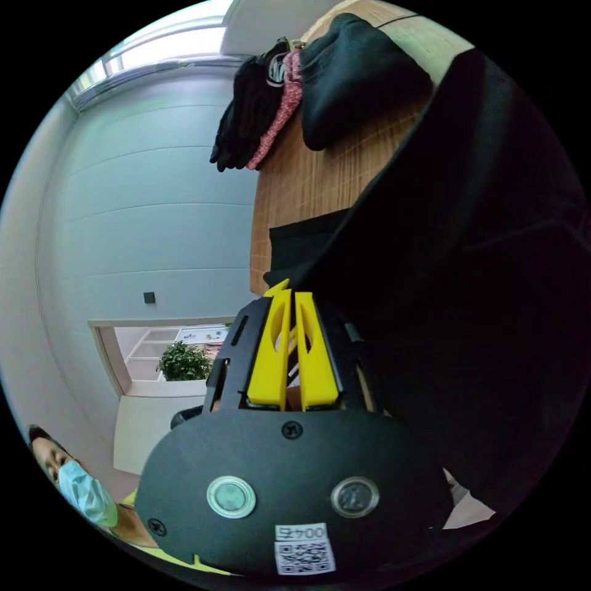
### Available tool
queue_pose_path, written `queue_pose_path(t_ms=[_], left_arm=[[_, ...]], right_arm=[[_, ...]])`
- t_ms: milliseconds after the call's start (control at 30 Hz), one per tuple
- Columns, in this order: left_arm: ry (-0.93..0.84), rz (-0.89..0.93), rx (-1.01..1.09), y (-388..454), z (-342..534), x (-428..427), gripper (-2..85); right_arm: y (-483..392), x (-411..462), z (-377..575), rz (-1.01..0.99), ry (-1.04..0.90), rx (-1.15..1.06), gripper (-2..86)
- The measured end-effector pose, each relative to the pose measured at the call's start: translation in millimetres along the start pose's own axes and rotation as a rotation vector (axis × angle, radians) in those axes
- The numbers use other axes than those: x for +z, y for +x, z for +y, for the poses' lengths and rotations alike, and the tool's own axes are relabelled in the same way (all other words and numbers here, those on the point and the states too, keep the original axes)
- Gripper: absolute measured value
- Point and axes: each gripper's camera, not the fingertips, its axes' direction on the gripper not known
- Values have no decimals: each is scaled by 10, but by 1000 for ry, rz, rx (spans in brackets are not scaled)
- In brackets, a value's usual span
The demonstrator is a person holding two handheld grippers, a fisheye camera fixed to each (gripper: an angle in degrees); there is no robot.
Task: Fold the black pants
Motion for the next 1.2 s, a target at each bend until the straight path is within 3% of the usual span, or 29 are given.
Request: queue_pose_path(t_ms=[300,400,467,633,867,1067,1200], left_arm=[[30,-41,-182,-535,24,-508,14],[112,-39,-324,-963,158,-797,8],[163,-30,-376,-1200,220,-952,6],[269,-20,-405,-1637,252,-1280,5],[274,-74,-355,-1652,267,-1435,6],[293,-93,-328,-1694,323,-1572,6],[310,-120,-288,-1665,309,-1667,6]], right_arm=[[-543,205,308,26,24,-270,13],[-704,-104,578,258,191,-508,43],[-718,-340,692,584,289,-647,64],[-722,-654,478,1038,300,-755,107],[-818,-49,-346,1567,-141,-1009,133],[-745,421,-1079,1755,-498,-1059,124],[-693,593,-1384,1763,-662,-1043,123]])
